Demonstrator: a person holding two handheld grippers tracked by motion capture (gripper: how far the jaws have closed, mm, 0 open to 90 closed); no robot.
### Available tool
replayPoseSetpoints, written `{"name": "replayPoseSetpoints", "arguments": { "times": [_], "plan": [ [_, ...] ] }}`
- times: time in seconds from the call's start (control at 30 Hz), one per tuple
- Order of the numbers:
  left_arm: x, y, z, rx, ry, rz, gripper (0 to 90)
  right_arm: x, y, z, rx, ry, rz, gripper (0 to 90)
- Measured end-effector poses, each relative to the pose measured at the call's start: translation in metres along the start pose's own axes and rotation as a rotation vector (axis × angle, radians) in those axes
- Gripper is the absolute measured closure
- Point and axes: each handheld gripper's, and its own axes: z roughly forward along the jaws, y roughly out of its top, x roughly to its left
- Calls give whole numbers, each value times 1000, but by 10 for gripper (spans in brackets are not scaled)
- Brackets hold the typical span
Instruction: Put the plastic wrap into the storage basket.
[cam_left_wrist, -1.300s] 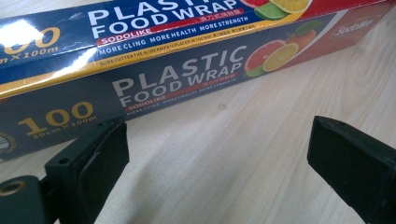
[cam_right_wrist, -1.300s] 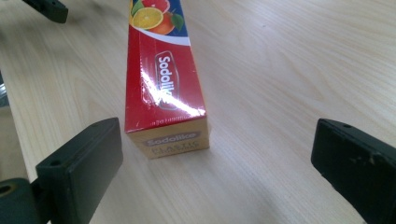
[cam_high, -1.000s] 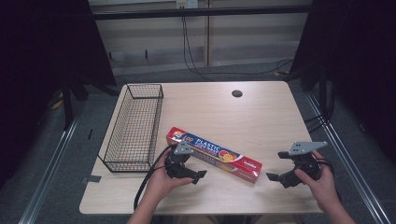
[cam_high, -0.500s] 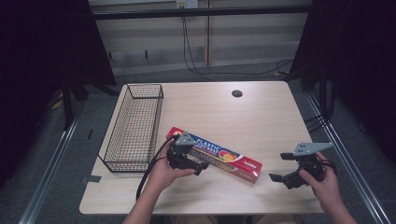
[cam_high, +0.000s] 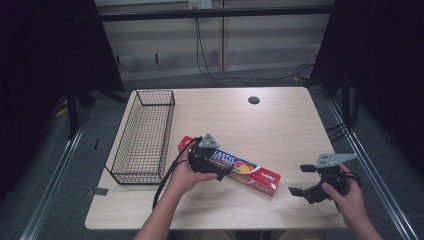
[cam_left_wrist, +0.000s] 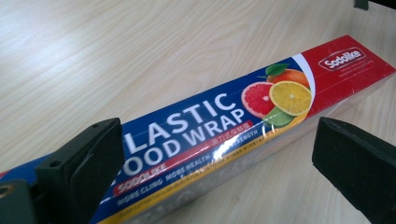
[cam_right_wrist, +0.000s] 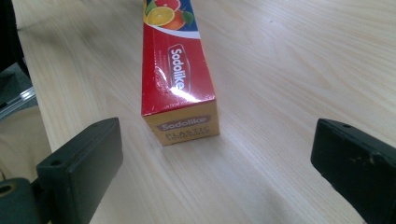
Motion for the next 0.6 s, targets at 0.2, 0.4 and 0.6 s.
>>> {"name": "replayPoseSetpoints", "arguments": {
  "times": [0.2, 0.4, 0.6],
  "plan": [
    [3, 0, 10, -1, 3, 9, 17, -1, 0, 2, 8, 5, -2, 23],
    [5, 3, 18, -6, -1, 38, 16, -2, 0, 2, 3, 13, 4, 23],
    [2, 7, 22, 45, 5, 124, 19, -2, 0, 2, 7, 14, 4, 23]
  ]
}}
